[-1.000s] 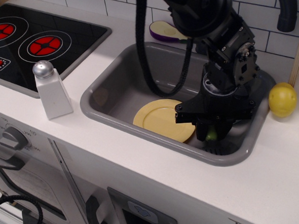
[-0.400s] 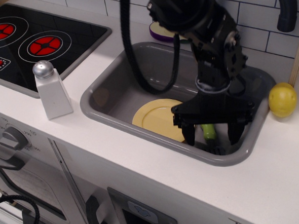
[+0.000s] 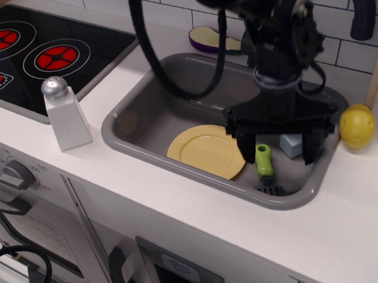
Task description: Take spatula off plate sink
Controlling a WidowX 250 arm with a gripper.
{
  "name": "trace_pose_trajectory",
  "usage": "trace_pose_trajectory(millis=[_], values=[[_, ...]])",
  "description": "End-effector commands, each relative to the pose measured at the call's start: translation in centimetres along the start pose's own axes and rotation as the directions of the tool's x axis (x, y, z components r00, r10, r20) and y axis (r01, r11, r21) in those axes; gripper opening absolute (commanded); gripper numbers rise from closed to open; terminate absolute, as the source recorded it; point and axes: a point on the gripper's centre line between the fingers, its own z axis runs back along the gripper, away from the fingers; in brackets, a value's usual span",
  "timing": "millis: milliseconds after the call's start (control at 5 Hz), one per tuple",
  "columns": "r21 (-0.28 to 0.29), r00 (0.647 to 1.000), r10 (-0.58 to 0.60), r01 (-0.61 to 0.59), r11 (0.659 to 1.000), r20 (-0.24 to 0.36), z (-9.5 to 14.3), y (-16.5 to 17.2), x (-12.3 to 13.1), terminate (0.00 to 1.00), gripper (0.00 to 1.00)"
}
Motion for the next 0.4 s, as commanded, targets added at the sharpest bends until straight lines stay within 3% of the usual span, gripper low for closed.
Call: trace_pose_trajectory(millis=[0,200], values=[[0.018,0.994,-0.077,0.076,0.997,0.078,4.19,-1.16,2.61,0.00,1.00],[0.018,0.994,-0.077,0.076,0.997,0.078,4.19,-1.16,2.61,1.00,1.00]])
